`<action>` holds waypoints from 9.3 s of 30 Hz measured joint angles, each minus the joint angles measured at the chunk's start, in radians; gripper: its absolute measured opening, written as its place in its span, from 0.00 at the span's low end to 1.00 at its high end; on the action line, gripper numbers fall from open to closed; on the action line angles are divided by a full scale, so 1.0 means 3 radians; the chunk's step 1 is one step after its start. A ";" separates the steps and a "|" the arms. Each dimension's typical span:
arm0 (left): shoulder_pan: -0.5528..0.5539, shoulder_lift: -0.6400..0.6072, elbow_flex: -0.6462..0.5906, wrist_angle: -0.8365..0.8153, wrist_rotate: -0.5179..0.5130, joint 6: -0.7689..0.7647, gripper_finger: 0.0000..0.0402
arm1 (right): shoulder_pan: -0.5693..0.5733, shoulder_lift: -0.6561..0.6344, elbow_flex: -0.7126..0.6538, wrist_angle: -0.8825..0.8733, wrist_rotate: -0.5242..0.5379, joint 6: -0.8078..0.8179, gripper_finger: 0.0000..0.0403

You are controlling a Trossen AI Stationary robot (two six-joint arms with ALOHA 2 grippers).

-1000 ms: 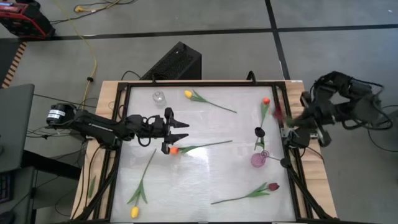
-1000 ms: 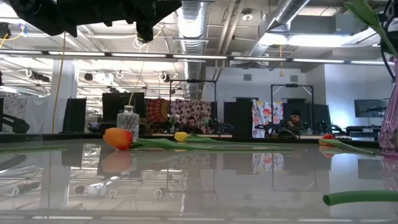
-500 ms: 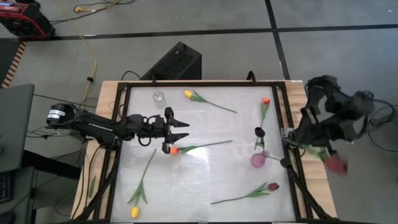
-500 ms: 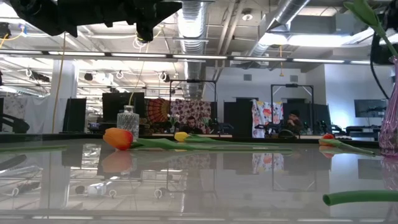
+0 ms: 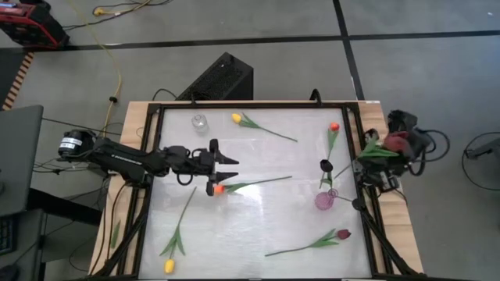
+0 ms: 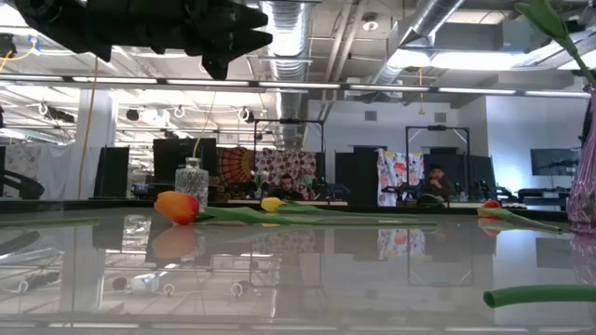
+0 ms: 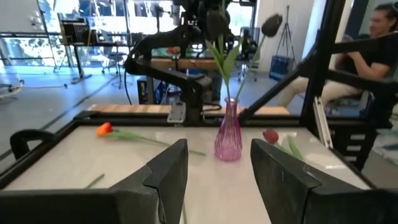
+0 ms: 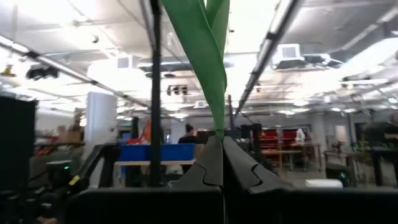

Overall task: Sort flowers into vase by color
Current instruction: Put the left dark red flower into the pink vase, then put the dark red flower into the pink vase

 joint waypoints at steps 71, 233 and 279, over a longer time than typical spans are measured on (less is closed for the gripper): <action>-0.0159 0.0001 -0.0001 -0.0281 -0.0031 -0.0229 0.41 | 0.0643 -0.0045 -0.0750 -0.0632 0.0551 0.1075 0.28; -0.0669 0.1762 0.1261 -0.1102 0.0145 0.0151 0.41 | 0.0038 0.4719 0.2090 -0.3724 -0.1507 0.5113 0.42; -0.0669 0.1764 0.1261 -0.1178 0.0116 0.0127 0.41 | -0.0061 0.4436 0.2547 -0.3494 -0.1112 0.4029 0.07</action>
